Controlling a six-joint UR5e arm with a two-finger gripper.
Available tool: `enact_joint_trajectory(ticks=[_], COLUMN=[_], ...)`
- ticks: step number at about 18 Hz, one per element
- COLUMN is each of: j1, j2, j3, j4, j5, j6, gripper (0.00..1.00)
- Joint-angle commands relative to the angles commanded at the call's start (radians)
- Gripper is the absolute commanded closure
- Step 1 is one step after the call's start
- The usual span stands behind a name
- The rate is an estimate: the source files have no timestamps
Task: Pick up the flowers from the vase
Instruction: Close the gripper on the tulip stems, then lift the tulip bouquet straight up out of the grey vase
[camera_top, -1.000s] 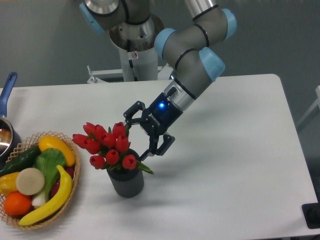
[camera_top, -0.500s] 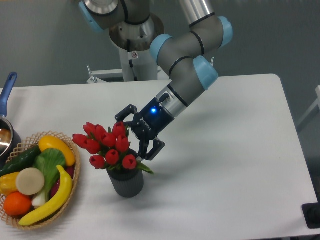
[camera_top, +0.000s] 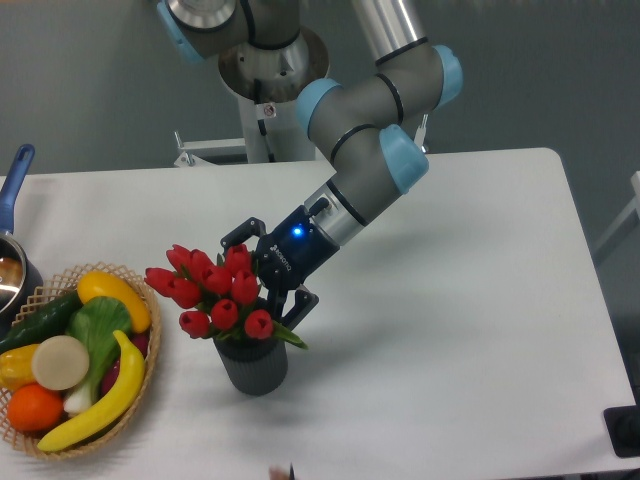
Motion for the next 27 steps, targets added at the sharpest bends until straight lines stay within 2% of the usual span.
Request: enact_joint_trajectory(ticks=[2, 3, 9, 15, 27], j1=[0.002, 0.002, 0.005, 0.014, 0.028], j2=[0.002, 0.002, 0.002, 0.012, 0.090], j3=[0.000, 0.000, -0.002, 0.008, 0.037], j4=[0.000, 0.000, 0.000, 0.000, 0.000], j5=[-0.002, -0.002, -0.003, -0.031, -0.049], j6=[0.000, 0.000, -0.009, -0.110, -0.242], gripper=[0.22, 0.32, 0.53, 0.53, 0.56])
